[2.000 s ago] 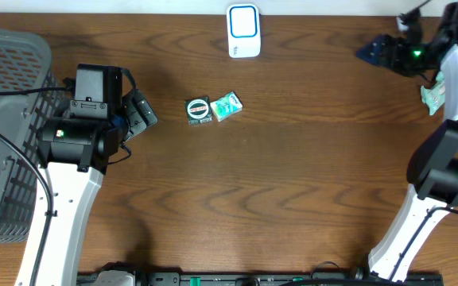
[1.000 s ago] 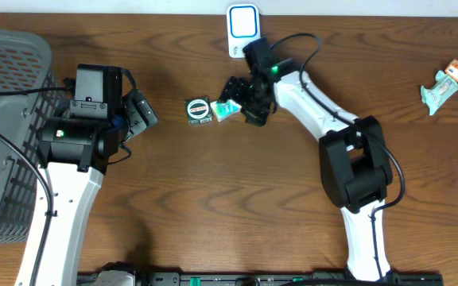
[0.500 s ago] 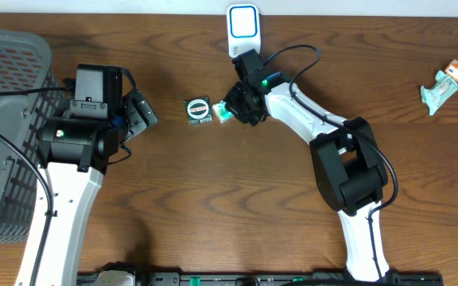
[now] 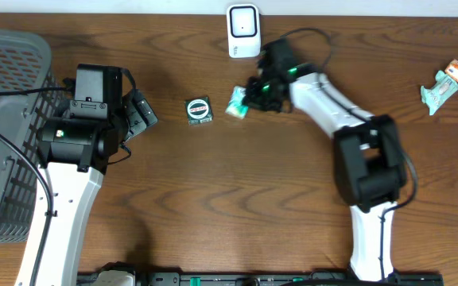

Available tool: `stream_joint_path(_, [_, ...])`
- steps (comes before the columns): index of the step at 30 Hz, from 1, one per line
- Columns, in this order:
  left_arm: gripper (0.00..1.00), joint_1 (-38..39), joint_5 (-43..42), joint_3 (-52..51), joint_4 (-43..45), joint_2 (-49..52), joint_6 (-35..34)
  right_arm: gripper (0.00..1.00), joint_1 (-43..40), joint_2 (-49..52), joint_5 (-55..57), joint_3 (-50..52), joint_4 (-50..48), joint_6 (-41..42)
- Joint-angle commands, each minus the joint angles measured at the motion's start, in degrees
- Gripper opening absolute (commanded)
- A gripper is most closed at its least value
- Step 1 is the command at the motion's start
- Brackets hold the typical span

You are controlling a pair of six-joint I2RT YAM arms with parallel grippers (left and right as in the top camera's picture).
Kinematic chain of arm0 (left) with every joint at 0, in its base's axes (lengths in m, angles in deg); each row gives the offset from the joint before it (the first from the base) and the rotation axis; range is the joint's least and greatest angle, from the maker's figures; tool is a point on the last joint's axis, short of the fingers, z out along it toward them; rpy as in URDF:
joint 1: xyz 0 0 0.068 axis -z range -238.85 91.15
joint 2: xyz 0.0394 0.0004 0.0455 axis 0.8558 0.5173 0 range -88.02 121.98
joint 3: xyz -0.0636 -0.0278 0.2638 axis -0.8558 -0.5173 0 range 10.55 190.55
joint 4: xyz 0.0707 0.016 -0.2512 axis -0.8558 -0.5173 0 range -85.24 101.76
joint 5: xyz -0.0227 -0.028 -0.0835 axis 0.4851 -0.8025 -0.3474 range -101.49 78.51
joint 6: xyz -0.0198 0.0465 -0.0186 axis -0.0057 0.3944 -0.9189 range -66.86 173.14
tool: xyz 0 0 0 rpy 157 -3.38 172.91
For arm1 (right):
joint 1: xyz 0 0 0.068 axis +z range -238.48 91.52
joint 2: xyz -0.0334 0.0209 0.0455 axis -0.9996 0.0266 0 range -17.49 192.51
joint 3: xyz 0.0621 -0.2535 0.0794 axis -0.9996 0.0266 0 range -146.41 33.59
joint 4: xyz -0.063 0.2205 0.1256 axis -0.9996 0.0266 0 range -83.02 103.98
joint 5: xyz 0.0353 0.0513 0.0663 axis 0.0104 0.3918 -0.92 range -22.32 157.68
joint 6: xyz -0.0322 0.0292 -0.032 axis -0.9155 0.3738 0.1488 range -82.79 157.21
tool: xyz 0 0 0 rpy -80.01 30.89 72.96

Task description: Scan the item barcode

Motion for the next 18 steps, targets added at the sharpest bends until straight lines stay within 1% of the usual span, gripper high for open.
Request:
stream_joint_path(1, [0.98,-0.2,0.3,0.8,-0.2,-0.1,0.6,0.01,-5.8,-7.2,-14.8,0.0,-0.3,-20.2])
stream_joint_path(2, [0.98,-0.2,0.3,0.8,-0.2,-0.1,0.6,0.01,-6.8,-7.8,-17.2,0.0,-0.2,-22.6])
stream_joint_path(4, [0.98,-0.2,0.3,0.8,-0.2,-0.1,0.6,0.01,-10.7,-8.8,-28.1,0.0,-0.2,-30.3])
stream_joint_path(7, [0.98,-0.2,0.3,0.8,-0.2,-0.1,0.6,0.01,-15.1,-8.8,-42.4,0.0,-0.3,-36.7])
stream_joint_path(11, [0.98,-0.2,0.3,0.8,-0.2,-0.1,0.6,0.01,-19.6,-8.7,-53.0,0.0,-0.9,-39.0])
stream_joint_path(14, [0.98,-0.2,0.3,0.8,-0.2,-0.1,0.6,0.01,-20.4,-8.7,-60.8,0.0,-1.2,-42.0])
stream_joint_path(15, [0.98,-0.2,0.3,0.8,-0.2,-0.1,0.6,0.01,-20.4,-8.7,-62.5,0.0,-1.3,-42.4])
stream_joint_path(18, [0.98,-0.2,0.3,0.8,-0.2,-0.1,0.6,0.01,-20.2,-8.7,-62.5,0.0,-1.2,-42.2])
